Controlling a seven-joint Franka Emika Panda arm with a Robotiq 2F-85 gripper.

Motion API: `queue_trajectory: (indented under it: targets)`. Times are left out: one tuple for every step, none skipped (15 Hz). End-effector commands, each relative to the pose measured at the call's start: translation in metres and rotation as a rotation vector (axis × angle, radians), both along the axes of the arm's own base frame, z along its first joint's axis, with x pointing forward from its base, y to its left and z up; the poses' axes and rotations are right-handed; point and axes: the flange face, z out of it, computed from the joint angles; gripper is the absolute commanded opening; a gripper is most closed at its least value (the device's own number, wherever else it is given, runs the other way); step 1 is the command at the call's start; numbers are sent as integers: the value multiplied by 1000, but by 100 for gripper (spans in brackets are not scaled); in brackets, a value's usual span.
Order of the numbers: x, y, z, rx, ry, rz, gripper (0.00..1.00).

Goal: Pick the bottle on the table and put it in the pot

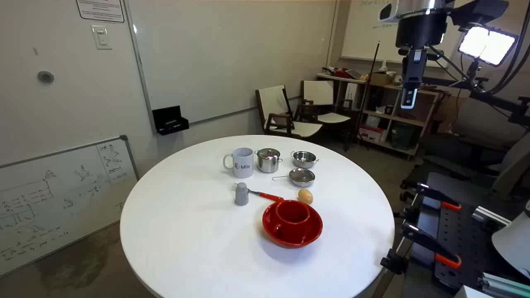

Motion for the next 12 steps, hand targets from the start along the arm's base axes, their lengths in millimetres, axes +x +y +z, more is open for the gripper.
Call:
queue_trajectory:
  targets:
    - [0,0,0,0,1,0,100]
    - [3,-1,0,3,-2,-10,100]
    - [6,0,-1,1,1,-15,100]
    - [11,2,-3,-5,7,-15,100]
    - [16,3,-5,-5,8,-11,100]
    - [22,6,-9,-7,11,-12,100]
    - [28,9,-12,-13,14,-16,100]
    - [35,12,-16,-15,9,-30,100]
    - [43,15,-21,-19,5,-41,100]
    - [50,19,-26,-32,6,-52,100]
    - [57,22,-31,-39,5,-60,100]
    - [66,28,-37,-42,7,-48,100]
